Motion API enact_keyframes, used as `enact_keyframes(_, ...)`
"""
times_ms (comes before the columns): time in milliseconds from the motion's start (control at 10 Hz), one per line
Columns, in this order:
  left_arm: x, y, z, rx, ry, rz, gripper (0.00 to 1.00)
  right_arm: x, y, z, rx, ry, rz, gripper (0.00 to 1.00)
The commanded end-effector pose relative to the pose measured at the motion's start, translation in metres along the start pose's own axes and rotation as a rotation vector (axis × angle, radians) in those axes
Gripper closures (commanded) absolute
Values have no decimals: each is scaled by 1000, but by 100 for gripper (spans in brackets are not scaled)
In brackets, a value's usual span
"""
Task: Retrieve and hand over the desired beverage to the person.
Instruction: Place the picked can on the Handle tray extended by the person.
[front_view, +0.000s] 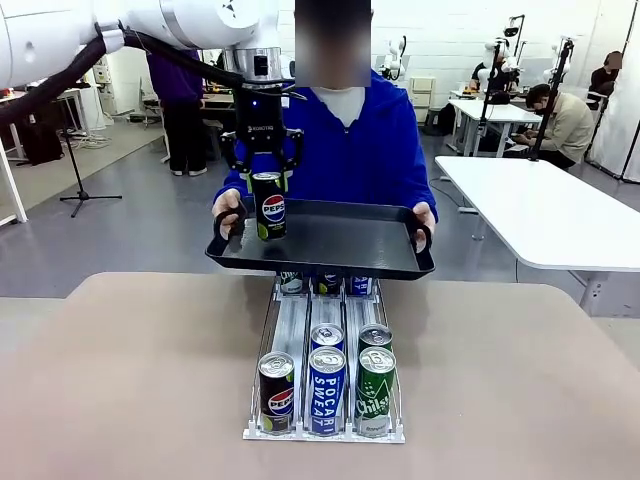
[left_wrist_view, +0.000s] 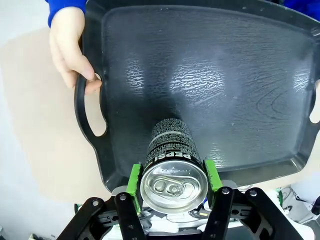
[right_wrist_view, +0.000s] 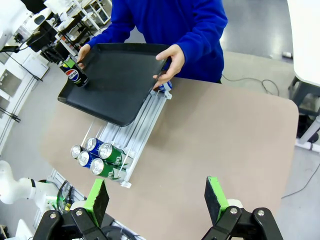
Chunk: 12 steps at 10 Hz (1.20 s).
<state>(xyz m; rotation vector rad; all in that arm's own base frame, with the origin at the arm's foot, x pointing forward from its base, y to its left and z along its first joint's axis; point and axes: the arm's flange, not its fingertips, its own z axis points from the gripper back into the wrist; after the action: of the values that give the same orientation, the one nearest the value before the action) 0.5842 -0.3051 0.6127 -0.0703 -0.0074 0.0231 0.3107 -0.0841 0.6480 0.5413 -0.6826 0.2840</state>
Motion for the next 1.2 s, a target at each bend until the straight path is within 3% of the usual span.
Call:
enact_keyframes(0,11,-12,12,37,-3,-19,42,2,-1,-2,35,-8,9,0)
enact_keyframes(400,9,-19,2,67,-8,-71,42,2,-1,-2,35,-8,9,0)
enact_keyframes(600,8,-20,3,67,-9,-88,0,2,-1,-2,35,-8,9,0)
enact_keyframes(1100,1,-17,7,71,-1,-126,0,2,-1,-2,35,-8,9,0)
